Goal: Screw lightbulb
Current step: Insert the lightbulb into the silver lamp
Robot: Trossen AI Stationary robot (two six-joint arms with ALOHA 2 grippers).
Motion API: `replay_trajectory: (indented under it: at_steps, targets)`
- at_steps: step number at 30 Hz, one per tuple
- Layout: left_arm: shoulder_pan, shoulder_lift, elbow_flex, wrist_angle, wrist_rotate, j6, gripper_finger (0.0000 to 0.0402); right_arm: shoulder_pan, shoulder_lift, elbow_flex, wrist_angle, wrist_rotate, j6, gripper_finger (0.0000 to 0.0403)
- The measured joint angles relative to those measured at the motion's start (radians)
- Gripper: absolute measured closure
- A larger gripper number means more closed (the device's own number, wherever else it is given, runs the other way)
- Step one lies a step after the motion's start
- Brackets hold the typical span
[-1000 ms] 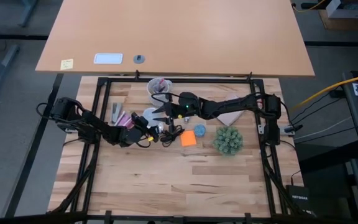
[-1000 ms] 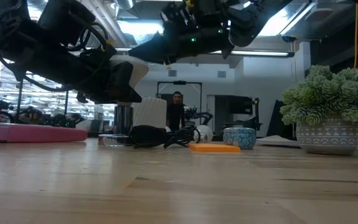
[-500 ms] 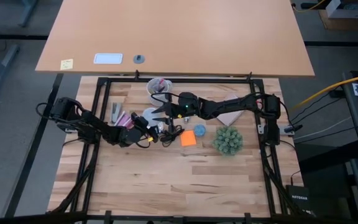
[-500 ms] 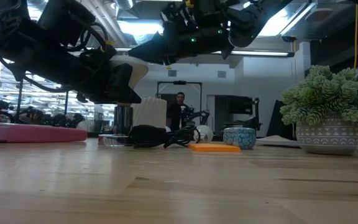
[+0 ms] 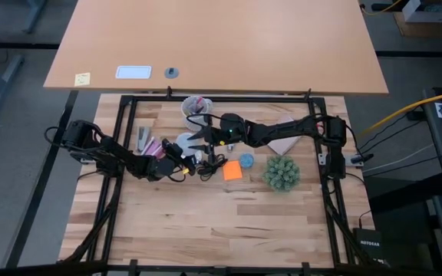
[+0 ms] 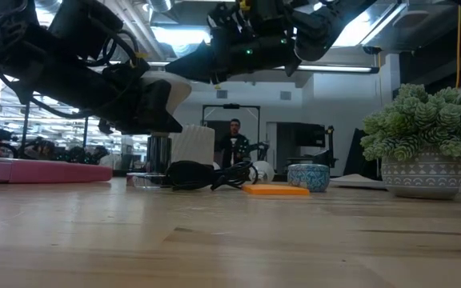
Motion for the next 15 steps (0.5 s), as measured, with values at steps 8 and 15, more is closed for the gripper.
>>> replay_trajectory:
  at_steps: [8,15]
  targets:
    - [-0.001,0.0,0.0,-0.003,0.001,0.019,0.0246,0.0,0.0,0.0,0.0,-0.005,0.0,0.026]
    - [0.0,0.0,0.0,-0.011,0.002,0.026,0.0246,0.0,0.0,0.0,0.0,-0.005,0.0,0.026]
